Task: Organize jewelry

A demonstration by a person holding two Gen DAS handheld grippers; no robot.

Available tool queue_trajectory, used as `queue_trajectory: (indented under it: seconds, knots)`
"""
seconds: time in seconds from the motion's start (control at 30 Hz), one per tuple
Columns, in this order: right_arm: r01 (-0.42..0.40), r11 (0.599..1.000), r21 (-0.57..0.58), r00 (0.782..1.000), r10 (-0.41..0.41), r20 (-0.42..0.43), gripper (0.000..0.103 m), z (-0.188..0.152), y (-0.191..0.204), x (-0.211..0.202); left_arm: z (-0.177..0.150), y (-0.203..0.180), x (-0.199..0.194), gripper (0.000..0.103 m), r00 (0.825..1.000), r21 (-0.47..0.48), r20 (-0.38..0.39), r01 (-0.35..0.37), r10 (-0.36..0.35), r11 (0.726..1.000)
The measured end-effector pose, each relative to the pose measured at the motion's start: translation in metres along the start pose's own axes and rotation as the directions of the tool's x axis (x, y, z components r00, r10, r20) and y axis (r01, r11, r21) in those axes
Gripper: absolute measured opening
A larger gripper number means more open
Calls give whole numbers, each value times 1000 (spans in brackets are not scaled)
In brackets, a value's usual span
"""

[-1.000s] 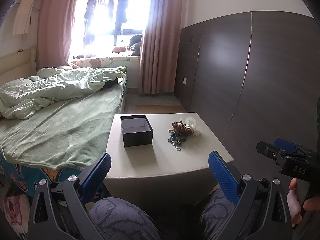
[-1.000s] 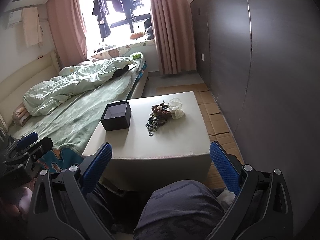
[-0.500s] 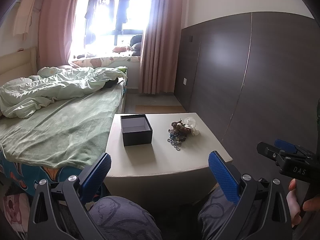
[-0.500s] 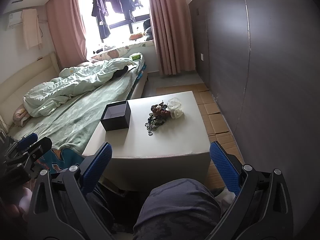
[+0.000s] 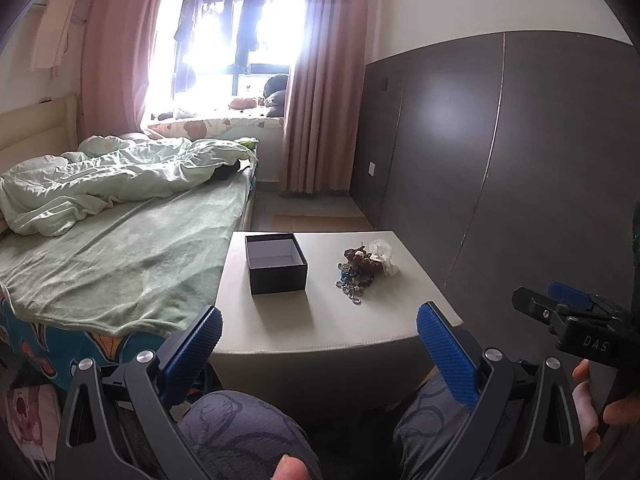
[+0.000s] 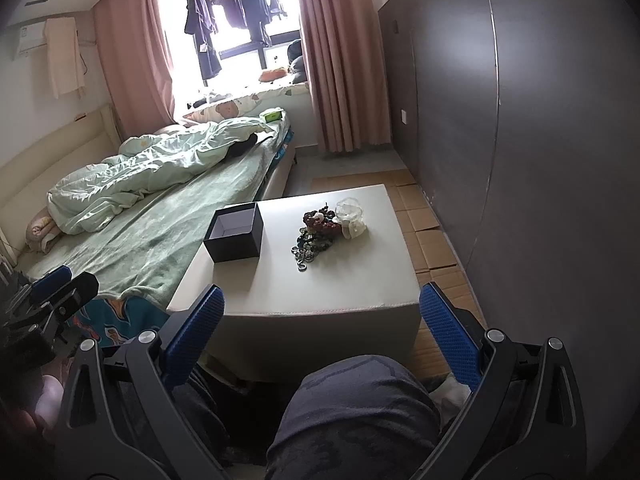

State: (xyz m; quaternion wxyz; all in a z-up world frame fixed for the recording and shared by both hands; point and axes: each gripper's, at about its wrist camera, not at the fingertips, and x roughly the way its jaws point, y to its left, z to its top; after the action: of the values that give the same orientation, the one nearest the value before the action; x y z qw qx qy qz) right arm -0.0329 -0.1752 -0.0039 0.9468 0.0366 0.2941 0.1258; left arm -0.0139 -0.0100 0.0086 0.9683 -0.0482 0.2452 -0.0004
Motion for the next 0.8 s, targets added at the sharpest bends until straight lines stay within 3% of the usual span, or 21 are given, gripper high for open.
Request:
queue_trajectory:
  seconds: [0.8]
  knots:
    - [4,1000,29,1000,-4,-11,98,3,-13,15,6,-5,24,95,999,7,-31,10,-10,1000]
